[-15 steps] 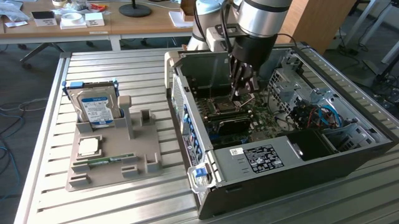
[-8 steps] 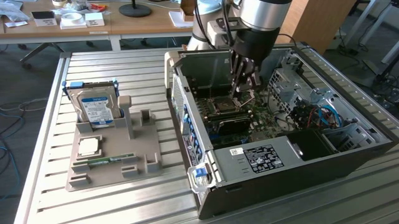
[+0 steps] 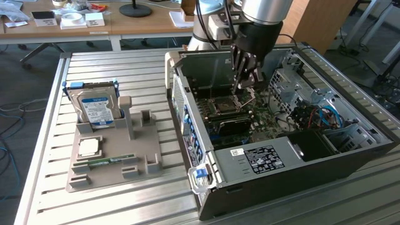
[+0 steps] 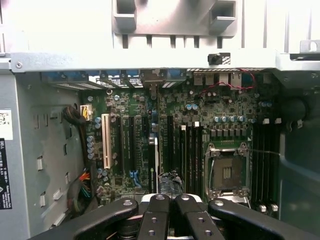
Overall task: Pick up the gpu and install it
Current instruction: 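Press down on the gpu until it lock into place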
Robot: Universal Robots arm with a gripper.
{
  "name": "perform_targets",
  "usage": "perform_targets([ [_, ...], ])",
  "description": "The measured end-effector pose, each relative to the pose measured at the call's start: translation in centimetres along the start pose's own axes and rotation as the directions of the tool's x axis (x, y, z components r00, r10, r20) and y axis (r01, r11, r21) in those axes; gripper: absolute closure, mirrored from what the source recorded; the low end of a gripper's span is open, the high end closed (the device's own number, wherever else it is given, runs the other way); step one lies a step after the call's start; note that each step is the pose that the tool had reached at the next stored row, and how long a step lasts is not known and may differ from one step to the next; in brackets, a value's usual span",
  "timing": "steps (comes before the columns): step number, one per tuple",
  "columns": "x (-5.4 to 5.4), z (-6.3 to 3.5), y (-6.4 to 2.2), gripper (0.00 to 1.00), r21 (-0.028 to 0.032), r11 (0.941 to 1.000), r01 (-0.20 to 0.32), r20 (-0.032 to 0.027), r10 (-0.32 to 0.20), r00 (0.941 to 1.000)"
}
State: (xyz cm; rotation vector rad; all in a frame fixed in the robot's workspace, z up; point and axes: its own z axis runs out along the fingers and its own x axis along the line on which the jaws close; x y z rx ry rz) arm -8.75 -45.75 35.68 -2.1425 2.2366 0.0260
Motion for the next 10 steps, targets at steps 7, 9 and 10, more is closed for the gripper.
perform_targets([
  [7, 0.0, -0.09, 0.0, 0.89, 0.0, 1.0, 0.0, 0.0, 0.0, 1.0],
  [9, 0.0, -0.09, 0.0, 0.89, 0.0, 1.0, 0.0, 0.0, 0.0, 1.0],
  [10, 0.0, -0.09, 0.0, 0.89, -0.0001, 1.0, 0.0, 0.0, 0.0, 1.0],
])
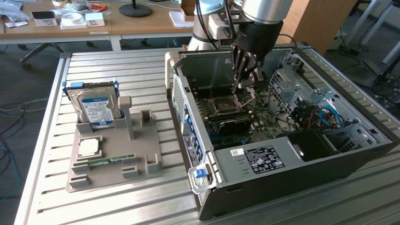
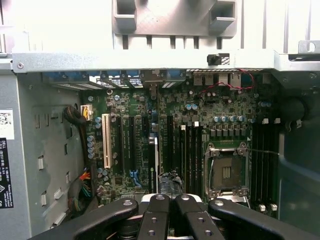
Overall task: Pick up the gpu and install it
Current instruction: 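Press down on the gpu until it lock into place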
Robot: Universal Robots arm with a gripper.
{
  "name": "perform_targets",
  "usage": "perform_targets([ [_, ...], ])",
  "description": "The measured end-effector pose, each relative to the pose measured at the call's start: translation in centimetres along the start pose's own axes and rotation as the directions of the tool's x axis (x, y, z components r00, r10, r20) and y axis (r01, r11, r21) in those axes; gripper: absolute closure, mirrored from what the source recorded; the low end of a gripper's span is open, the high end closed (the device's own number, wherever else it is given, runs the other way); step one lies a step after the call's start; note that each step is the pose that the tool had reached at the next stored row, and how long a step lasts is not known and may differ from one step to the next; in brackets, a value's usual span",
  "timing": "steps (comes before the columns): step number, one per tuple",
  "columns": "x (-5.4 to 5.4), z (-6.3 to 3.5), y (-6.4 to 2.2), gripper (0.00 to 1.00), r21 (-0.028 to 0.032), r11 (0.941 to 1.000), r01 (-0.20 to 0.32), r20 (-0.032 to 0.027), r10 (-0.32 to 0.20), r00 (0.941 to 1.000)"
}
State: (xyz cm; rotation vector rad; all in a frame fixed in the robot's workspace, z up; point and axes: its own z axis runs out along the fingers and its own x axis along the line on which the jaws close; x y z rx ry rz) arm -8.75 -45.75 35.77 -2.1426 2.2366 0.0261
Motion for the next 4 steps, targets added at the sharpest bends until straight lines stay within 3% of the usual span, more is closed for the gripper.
perform_targets([
  [4, 0.0, 0.0, 0.0, 0.89, 0.0, 1.0, 0.0, 0.0, 0.0, 1.0],
])
